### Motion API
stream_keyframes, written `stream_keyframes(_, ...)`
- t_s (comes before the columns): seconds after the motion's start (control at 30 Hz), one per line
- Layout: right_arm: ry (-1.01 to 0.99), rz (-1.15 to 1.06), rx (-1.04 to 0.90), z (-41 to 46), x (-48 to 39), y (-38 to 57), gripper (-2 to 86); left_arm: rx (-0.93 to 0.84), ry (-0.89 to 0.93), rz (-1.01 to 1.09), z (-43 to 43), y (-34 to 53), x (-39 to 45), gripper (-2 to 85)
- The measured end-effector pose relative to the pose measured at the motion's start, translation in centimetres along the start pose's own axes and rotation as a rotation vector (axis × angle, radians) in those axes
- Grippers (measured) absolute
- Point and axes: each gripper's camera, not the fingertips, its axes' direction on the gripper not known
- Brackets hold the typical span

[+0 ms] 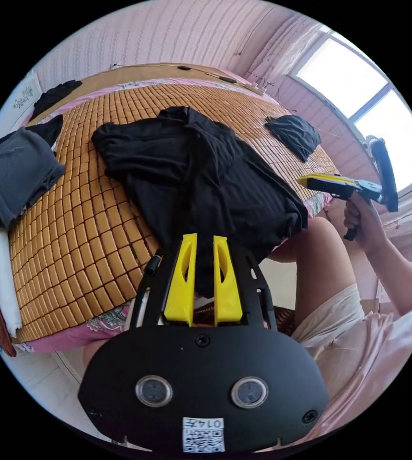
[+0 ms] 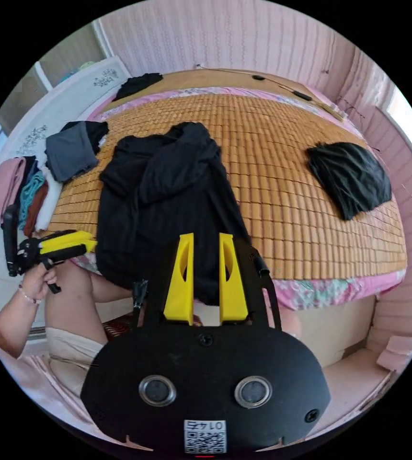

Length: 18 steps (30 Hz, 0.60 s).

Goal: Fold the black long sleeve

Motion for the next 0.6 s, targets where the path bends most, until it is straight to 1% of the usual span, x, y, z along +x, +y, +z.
stream_keyframes(0.03,-0.072,-0.035,-0.011,0.9,-1.0,-1.5,9.0,0.008,-0.013,0.023,0.1,-0.7,0.4,6.4)
stream_keyframes(0.07,-0.091,-0.067,-0.027,2.0,-2.0,-3.1,9.7,0.023,-0.019,0.043,0.2,-1.5,0.7,6.5)
stream_keyframes(0.13,-0.111,-0.105,-0.054,3.6,-3.2,-5.5,11.0,0.033,-0.031,0.075,0.5,-2.7,1.3,7.1)
stream_keyframes(0.23,-0.132,-0.142,-0.108,6.1,-4.1,-8.9,12.0,0.001,-0.122,0.135,1.9,-4.7,2.4,8.2)
stream_keyframes(0.3,-0.087,-0.135,-0.162,8.0,-3.9,-9.9,11.1,-0.038,-0.154,0.152,3.4,-5.4,2.7,8.3)
stream_keyframes(0.37,-0.062,-0.144,-0.240,10.1,-3.0,-9.8,7.5,-0.165,-0.138,0.126,6.7,-6.0,2.3,7.5)
stream_keyframes(0.4,-0.070,-0.143,-0.221,9.9,-2.7,-9.6,6.9,-0.198,-0.134,0.119,7.5,-6.0,2.2,7.1)
stream_keyframes(0.47,-0.121,-0.123,-0.150,8.3,-1.1,-8.3,1.9,-0.160,-0.127,0.173,8.1,-5.7,2.6,2.0)
stream_keyframes(0.53,-0.115,-0.106,-0.099,6.9,0.3,-6.6,0.7,-0.165,-0.130,0.194,8.4,-5.5,2.7,-0.1)
stream_keyframes(0.6,-0.108,-0.086,-0.090,6.0,1.7,-4.3,0.2,-0.154,-0.133,0.188,8.0,-5.2,2.7,-0.6)
